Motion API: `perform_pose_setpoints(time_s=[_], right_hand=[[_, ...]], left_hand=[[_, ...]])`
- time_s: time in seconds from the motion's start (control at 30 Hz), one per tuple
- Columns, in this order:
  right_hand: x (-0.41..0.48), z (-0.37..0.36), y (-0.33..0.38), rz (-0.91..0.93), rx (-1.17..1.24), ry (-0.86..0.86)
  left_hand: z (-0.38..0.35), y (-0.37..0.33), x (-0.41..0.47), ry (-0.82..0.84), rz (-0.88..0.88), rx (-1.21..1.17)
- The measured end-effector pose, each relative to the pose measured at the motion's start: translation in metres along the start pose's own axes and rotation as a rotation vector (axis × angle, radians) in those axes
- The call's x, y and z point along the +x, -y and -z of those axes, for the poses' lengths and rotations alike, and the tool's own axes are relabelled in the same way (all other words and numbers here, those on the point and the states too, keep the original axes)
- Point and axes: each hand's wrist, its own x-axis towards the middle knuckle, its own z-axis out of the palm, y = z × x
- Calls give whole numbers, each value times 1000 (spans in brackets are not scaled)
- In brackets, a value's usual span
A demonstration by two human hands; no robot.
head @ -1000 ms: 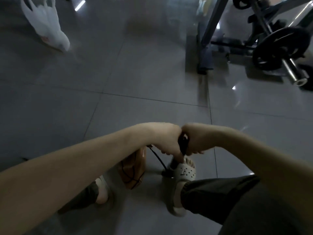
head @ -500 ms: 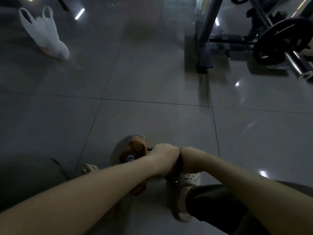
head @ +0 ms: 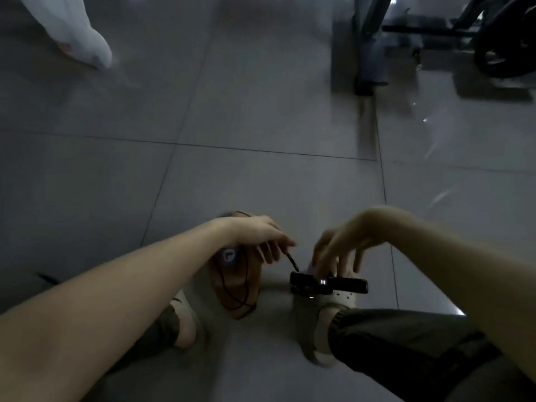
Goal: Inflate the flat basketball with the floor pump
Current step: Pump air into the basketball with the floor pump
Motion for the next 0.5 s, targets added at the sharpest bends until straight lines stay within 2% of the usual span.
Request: perform_pose_setpoints(time_s=[0.07,0.1,0.17,0.23,0.37,0.5], right_hand=[[18,16,6,16,115,-100],[33,22,10,17,147,-206],[71,30,20,8,149,-413],[110,32,30,14,136,-487],[162,25,39,12,175,-435],[191,23,35,70,401,-382]], left_hand=[[17,40,19,-305,62,163],[19,55,24,-384,124,280],[15,76,37,-371,192,412],[6,84,54,-355,127,442],[-4,83,86,-492,14,475],[-6,85,108,-362,60,676]])
